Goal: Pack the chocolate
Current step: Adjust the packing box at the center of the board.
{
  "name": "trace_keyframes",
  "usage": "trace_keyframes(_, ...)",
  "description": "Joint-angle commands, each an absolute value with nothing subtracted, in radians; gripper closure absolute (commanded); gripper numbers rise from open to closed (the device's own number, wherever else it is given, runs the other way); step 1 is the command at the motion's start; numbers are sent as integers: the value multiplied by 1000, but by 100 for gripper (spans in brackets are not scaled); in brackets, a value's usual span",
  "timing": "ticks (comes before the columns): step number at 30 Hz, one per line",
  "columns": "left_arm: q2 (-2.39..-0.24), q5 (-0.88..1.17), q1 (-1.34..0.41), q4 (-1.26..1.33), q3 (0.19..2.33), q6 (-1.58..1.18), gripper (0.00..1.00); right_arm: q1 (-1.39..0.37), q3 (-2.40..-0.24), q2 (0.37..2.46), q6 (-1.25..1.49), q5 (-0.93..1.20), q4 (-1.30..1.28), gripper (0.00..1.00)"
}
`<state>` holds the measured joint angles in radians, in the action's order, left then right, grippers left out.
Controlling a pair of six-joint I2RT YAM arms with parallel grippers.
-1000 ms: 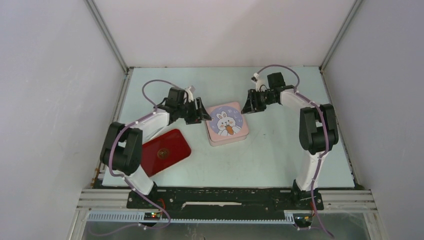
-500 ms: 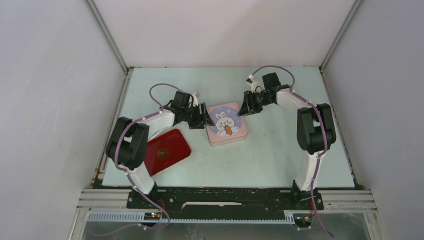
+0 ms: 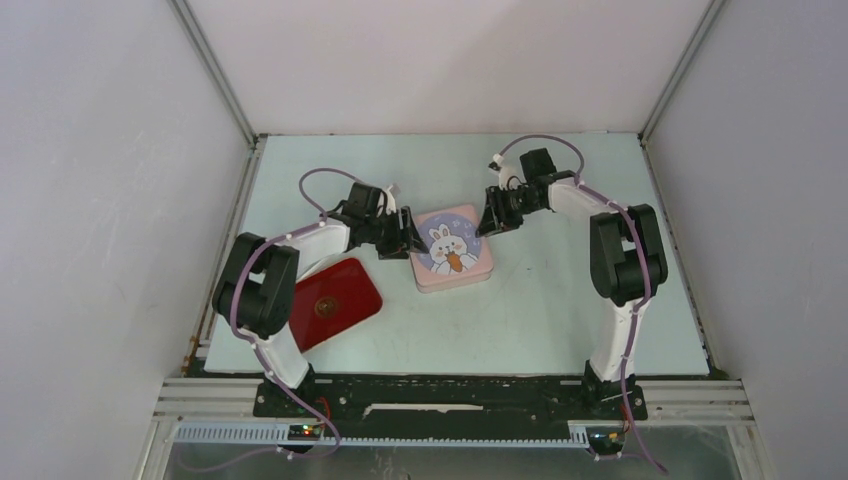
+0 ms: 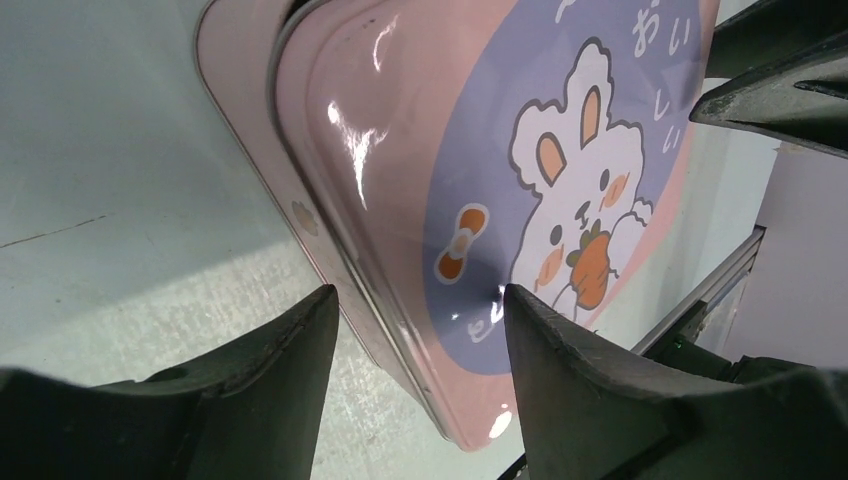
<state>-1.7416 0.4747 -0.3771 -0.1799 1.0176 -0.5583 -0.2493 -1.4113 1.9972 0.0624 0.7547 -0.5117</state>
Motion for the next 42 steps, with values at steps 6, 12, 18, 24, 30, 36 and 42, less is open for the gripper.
trace_keyframes(6,-1725,428,-379,-193,1082,-560,35,-285,-1471,2006,31,718,-548,61)
trace_keyframes(12,-1718,309,-360,-284,1142,-509,35,-258,-1487,2006,36,729,-560,60)
trace_keyframes(18,-1677,275,-333,-306,1188,-439,33,-209,-1530,1937,29,728,-562,56)
trace_keyframes(24,-1696,346,-330,-274,1245,-362,59,-225,-1623,1980,14,902,-555,60)
trace_keyframes(30,-1782,553,-323,-164,1266,-403,90,-251,-1718,2150,129,1029,-474,65)
trace_keyframes(36,-2024,485,-290,-251,1403,-434,94,-255,-1898,2414,274,1047,-457,67)
trace_keyframes(42,-2161,505,-271,-271,1514,-452,93,-260,-1913,2473,311,1020,-439,67)
